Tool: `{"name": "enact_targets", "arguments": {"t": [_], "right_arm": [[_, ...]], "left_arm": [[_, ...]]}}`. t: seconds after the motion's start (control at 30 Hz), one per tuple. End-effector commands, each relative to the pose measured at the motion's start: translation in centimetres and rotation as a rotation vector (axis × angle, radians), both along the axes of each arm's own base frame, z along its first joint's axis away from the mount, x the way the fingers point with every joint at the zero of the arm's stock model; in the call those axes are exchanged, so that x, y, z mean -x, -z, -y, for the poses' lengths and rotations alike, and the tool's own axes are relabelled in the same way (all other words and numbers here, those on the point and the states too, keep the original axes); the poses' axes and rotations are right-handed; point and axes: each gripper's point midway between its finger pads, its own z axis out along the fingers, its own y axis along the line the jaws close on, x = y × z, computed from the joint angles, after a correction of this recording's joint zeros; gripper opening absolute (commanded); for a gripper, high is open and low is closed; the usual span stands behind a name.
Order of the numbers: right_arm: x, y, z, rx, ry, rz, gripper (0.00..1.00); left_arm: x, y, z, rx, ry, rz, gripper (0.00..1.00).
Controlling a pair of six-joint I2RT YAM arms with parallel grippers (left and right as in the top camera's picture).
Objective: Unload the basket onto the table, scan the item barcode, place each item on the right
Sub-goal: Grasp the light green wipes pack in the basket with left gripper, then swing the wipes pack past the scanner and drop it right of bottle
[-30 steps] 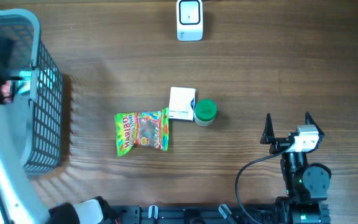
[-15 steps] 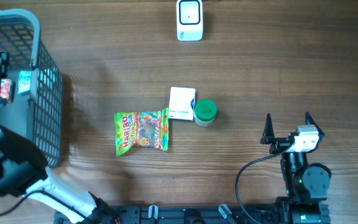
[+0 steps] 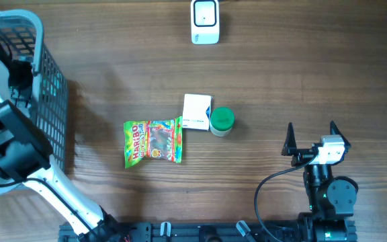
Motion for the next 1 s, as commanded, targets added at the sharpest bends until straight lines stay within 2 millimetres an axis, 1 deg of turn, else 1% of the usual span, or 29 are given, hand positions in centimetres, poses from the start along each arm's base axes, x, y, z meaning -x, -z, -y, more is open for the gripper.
{"name": "enact_targets", "arguments": {"t": [0.0,0.03,0.07,0.1,0.13,0.2,0.23,0.27,0.3,0.33,0.37,0.4,0.43,0.47,0.5,0.53,0.57,0.6,0.63,0.67,0.7,0.73,0.77,0.8,0.83,0.9,0.93,0.97], "right_arm": [[0.0,-0.2,-0.2,0.004,-0.011,0.010,1.00],[0.0,-0.2,-0.2,0.005,-0.011,0.011,1.00],[0.0,-0.2,-0.2,0.005,-0.011,0.011,1.00],[0.0,-0.2,-0.2,0.005,-0.011,0.010,1.00],[0.0,-0.2,-0.2,0.005,-0.011,0.010,1.00],[0.0,-0.2,-0.2,0.005,-0.011,0.010,1.00],[0.0,-0.2,-0.2,0.004,-0.011,0.010,1.00],[0.0,-0.2,-0.2,0.005,-0.011,0.010,1.00],[0.0,-0.2,-0.2,0.005,-0.011,0.011,1.00],[0.0,-0.2,-0.2,0.005,-0.011,0.010,1.00],[0.0,-0.2,-0.2,0.005,-0.012,0.010,1.00],[0.0,-0.2,-0.2,0.004,-0.011,0.011,1.00],[0.0,-0.2,-0.2,0.005,-0.011,0.010,1.00],[0.0,-0.2,-0.2,0.005,-0.011,0.010,1.00],[0.0,-0.2,-0.2,0.005,-0.011,0.010,1.00],[0.0,-0.2,-0.2,0.005,-0.012,0.010,1.00],[0.0,-0.2,-0.2,0.005,-0.011,0.011,1.00],[0.0,-0.2,-0.2,0.005,-0.011,0.010,1.00],[0.0,-0.2,-0.2,0.004,-0.011,0.011,1.00],[0.0,-0.2,-0.2,0.005,-0.011,0.011,1.00],[0.0,-0.2,-0.2,0.005,-0.012,0.010,1.00],[0.0,-0.2,-0.2,0.004,-0.011,0.010,1.00],[0.0,-0.2,-0.2,0.005,-0.011,0.011,1.00],[0.0,-0.2,-0.2,0.005,-0.011,0.010,1.00],[0.0,-0.2,-0.2,0.004,-0.011,0.010,1.00],[0.0,-0.2,-0.2,0.005,-0.011,0.010,1.00],[0.0,-0.2,-0.2,0.005,-0.011,0.010,1.00],[0.0,-0.2,-0.2,0.004,-0.012,0.010,1.00]], "left_arm": [[0.9,2.0,0.0,-0.016,0.014,-0.063,0.87],[1.3,2.3,-0.2,-0.036,0.043,-0.086,0.82],[1.7,2.5,-0.2,-0.047,0.077,-0.104,0.56],[2.5,2.8,-0.1,-0.049,0.098,-0.140,0.22],[3.4,3.0,0.0,-0.048,0.096,-0.178,0.04],[4.7,2.7,-0.2,-0.057,0.090,-0.229,0.04],[5.3,1.5,-0.4,-0.071,0.082,-0.237,0.04],[5.4,0.0,-0.6,-0.085,0.077,-0.221,0.04],[5.4,-1.9,-0.9,-0.107,0.078,-0.192,0.04],[5.3,-4.5,-1.3,-0.142,0.070,-0.151,0.04],[5.4,-8.7,-2.0,-0.201,0.048,-0.077,0.04],[5.7,-12.3,-2.4,-0.248,0.028,-0.006,0.04],[6.3,-16.9,-2.4,-0.304,-0.008,0.089,0.04],[7.2,-21.5,-2.0,-0.353,-0.059,0.191,0.04],[8.0,-24.5,-1.5,-0.385,-0.092,0.263,0.04],[9.3,-29.0,-0.1,-0.420,-0.121,0.387,0.04],[9.8,-32.2,2.0,-0.412,-0.109,0.501,0.04],[9.8,-35.8,5.5,-0.378,-0.029,0.649,0.04],[9.7,-38.2,8.7,-0.347,0.057,0.753,0.04],[9.6,-40.3,12.4,-0.327,0.154,0.842,0.04],[9.3,-41.5,15.3,-0.318,0.228,0.890,0.04],[8.7,-41.9,18.3,-0.298,0.306,0.917,0.04],[7.7,-41.3,22.4,-0.260,0.410,0.918,0.04],[7.0,-40.5,24.9,-0.237,0.470,0.903,0.04],[5.9,-38.7,28.7,-0.200,0.565,0.863,0.04],[4.4,-34.7,34.6,-0.134,0.710,0.774,0.04],[3.6,-31.1,39.2,-0.088,0.817,0.689,0.04],[3.4,-28.7,41.8,-0.067,0.875,0.632,0.04]]}}
